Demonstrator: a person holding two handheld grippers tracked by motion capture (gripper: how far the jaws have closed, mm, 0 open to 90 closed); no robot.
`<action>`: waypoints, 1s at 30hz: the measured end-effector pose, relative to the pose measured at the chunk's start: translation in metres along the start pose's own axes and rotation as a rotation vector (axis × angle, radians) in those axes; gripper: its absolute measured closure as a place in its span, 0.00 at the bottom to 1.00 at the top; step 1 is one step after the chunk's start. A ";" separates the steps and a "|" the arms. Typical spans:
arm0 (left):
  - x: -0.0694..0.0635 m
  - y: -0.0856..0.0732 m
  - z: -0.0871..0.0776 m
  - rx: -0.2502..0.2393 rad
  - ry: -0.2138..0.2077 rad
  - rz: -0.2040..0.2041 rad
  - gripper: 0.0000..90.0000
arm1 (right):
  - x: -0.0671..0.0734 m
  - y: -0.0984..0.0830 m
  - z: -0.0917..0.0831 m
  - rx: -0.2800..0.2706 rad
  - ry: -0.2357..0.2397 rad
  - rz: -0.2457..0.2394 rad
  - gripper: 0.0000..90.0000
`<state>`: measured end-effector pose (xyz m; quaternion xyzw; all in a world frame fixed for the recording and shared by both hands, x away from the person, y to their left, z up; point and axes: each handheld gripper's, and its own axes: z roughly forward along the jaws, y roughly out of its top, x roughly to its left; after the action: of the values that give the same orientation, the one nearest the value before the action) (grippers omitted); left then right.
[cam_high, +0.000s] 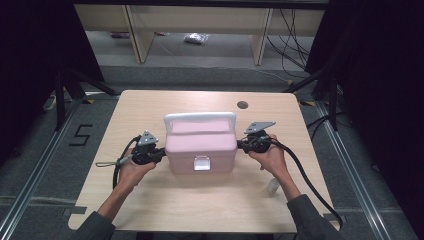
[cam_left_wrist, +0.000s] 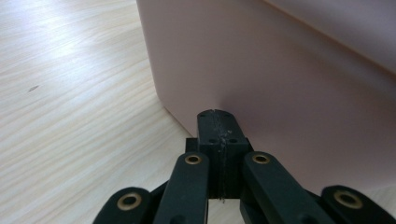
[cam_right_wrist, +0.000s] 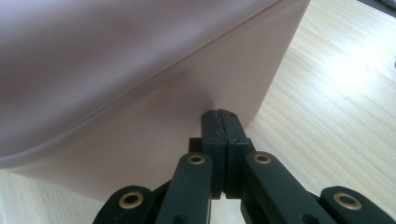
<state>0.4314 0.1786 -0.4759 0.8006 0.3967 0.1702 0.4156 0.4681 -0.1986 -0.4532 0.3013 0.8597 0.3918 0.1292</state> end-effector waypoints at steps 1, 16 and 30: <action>0.000 0.000 0.000 0.000 0.000 0.000 1.00 | 0.000 0.000 0.000 0.000 0.000 0.000 1.00; -0.022 0.021 0.026 0.015 -0.008 0.061 1.00 | -0.019 -0.017 -0.024 0.012 -0.040 0.033 1.00; -0.025 0.026 0.033 0.011 -0.020 0.058 1.00 | -0.026 -0.023 -0.027 0.019 -0.055 0.025 1.00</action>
<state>0.4491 0.1327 -0.4733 0.8158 0.3700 0.1717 0.4099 0.4665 -0.2426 -0.4535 0.3239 0.8556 0.3769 0.1448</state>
